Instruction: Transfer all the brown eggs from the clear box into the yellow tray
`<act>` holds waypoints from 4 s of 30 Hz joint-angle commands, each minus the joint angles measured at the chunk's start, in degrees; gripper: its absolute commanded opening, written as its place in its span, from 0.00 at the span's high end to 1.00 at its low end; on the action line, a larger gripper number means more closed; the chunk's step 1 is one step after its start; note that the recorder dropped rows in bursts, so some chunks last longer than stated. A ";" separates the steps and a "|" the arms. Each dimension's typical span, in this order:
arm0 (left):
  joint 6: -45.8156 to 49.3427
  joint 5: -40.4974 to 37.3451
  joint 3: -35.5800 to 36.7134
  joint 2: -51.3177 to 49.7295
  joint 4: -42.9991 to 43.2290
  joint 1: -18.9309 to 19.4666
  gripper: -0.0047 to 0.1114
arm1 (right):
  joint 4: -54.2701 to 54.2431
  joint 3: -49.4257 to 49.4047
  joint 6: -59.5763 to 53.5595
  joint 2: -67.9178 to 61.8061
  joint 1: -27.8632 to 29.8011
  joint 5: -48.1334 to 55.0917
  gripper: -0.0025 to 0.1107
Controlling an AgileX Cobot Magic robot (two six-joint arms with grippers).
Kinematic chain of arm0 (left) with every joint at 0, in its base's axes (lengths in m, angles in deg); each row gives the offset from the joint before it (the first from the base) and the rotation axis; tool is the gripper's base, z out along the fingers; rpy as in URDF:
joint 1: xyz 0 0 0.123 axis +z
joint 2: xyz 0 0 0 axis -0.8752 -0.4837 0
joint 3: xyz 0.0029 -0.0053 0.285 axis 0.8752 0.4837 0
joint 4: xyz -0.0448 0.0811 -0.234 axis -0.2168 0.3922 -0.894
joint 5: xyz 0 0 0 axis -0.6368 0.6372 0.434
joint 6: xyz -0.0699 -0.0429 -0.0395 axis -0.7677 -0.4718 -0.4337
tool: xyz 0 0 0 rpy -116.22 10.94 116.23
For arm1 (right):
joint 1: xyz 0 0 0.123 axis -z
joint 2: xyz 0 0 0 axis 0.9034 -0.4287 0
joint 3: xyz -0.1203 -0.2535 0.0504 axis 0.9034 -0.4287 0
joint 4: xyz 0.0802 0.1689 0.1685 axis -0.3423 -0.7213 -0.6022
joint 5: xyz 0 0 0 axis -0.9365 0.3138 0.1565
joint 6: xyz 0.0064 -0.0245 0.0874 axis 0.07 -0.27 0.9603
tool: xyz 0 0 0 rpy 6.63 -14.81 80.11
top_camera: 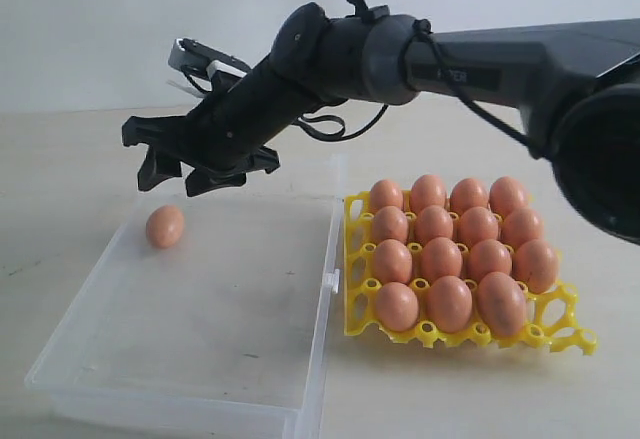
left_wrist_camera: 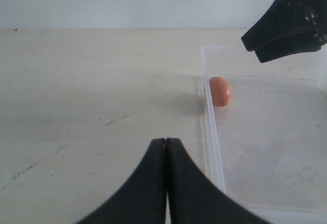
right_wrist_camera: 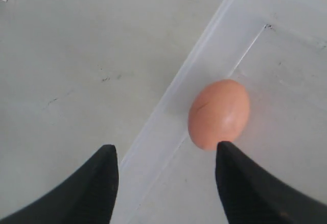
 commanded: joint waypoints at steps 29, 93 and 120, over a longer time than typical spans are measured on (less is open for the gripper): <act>0.26 0.22 -0.23 0.32 -0.14 0.06 0.96 | 0.01 7.83 5.92 -10.63 0.10 -3.84 0.49; 0.26 0.22 -0.23 0.32 -0.14 0.06 0.96 | 22.76 7.83 -12.52 -3.82 -9.91 -1.04 0.45; 0.26 0.22 -0.23 0.32 -0.14 0.06 0.96 | 35.31 7.83 -19.52 -3.42 -13.79 2.23 0.45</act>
